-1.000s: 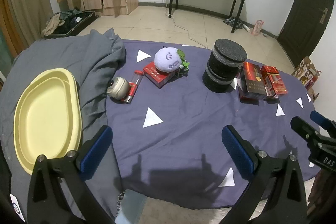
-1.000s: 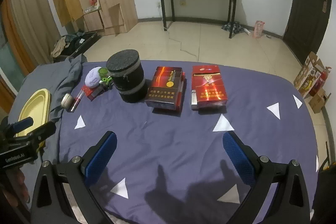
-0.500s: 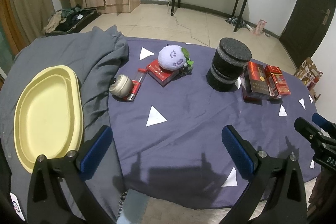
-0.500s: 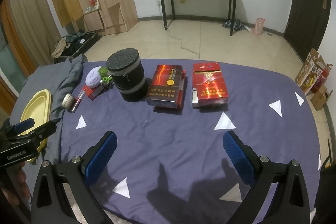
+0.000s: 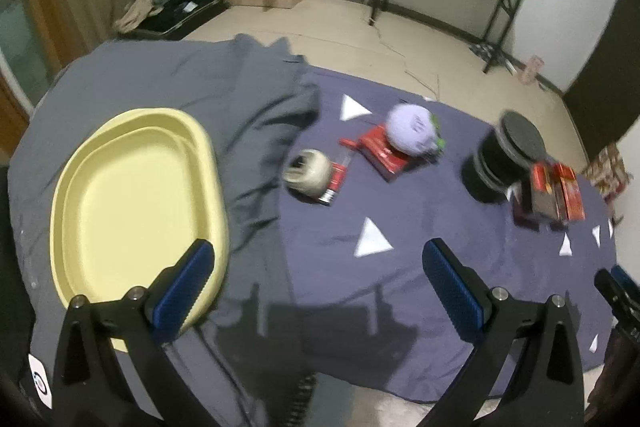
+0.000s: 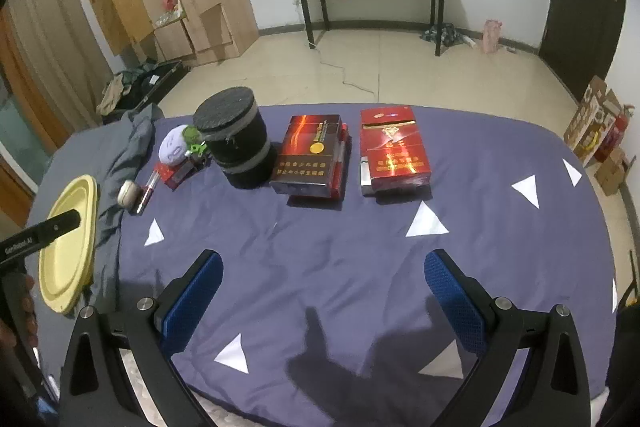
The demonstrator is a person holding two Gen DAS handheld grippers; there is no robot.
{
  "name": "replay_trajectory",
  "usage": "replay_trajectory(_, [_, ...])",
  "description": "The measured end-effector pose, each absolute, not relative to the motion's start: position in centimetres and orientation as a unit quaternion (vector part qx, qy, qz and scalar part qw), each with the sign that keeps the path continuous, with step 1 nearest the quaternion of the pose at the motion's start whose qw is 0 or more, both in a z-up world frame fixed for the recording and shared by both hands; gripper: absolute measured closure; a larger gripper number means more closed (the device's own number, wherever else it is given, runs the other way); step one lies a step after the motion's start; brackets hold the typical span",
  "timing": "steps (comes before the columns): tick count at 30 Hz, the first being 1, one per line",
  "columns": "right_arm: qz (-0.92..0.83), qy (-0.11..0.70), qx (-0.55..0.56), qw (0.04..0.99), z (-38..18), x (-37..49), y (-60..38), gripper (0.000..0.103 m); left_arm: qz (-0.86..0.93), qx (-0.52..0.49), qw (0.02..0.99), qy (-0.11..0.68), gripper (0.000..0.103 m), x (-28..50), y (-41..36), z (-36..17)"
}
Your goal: Organize rigid objects
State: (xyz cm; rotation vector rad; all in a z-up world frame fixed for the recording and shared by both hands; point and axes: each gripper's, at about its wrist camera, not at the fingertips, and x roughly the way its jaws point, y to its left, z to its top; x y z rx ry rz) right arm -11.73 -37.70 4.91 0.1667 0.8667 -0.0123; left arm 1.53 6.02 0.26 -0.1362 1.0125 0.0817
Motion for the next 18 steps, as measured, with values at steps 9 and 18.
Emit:
replay_trajectory(9, [-0.051, 0.396, 0.115, 0.909, 6.4, -12.6, -42.7, 0.0, 0.039, -0.08, 0.875, 0.476, 0.0, 2.2, 7.6, 0.5])
replay_trajectory(18, [-0.038, 0.404, 0.117, 0.907, 4.8, -9.8, -43.8, 0.0, -0.027, 0.022, 0.859, 0.51, 0.034, 7.0, 7.1, -2.5])
